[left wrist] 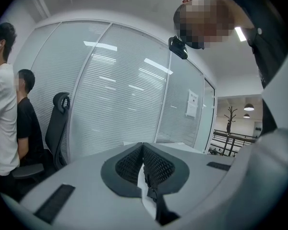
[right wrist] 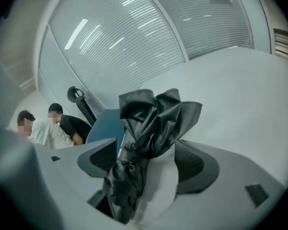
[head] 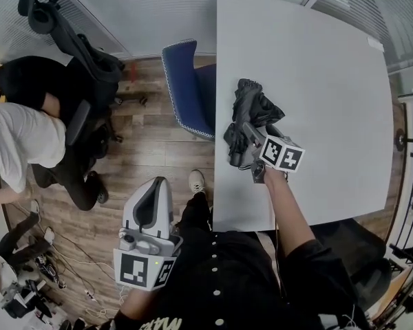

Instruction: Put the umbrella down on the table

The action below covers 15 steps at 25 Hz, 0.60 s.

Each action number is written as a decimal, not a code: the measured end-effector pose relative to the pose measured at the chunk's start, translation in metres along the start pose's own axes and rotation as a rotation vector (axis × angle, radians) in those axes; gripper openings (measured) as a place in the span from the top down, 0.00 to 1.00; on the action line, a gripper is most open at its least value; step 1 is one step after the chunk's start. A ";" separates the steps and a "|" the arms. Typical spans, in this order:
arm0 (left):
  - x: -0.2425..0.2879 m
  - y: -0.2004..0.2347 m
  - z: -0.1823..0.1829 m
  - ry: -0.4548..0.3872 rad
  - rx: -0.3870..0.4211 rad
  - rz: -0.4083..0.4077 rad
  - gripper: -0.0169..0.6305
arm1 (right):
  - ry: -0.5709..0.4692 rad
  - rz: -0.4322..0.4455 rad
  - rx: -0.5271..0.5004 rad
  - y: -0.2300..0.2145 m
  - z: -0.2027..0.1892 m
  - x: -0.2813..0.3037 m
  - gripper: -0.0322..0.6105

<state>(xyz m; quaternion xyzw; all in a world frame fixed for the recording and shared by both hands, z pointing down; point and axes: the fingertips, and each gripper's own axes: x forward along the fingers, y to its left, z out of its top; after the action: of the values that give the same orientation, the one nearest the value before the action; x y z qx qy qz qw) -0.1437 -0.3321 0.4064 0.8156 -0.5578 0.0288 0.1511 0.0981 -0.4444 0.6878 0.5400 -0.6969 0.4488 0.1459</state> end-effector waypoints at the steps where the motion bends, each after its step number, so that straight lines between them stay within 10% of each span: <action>1: 0.000 -0.002 0.002 -0.007 0.003 -0.004 0.95 | -0.006 0.009 -0.008 -0.001 0.001 -0.006 0.38; 9: -0.005 -0.021 0.023 -0.067 0.035 -0.036 0.95 | -0.085 0.052 -0.052 -0.003 0.010 -0.064 0.40; 12: -0.008 -0.023 0.028 -0.086 0.044 -0.044 0.95 | -0.187 0.058 -0.118 0.007 0.025 -0.091 0.74; 15: -0.008 -0.024 0.033 -0.104 0.057 -0.049 0.95 | -0.305 0.076 -0.226 0.024 0.045 -0.120 0.86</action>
<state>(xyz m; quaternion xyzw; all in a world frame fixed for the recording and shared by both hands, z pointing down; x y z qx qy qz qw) -0.1289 -0.3266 0.3682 0.8334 -0.5436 -0.0015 0.0994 0.1346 -0.4048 0.5685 0.5553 -0.7767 0.2860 0.0812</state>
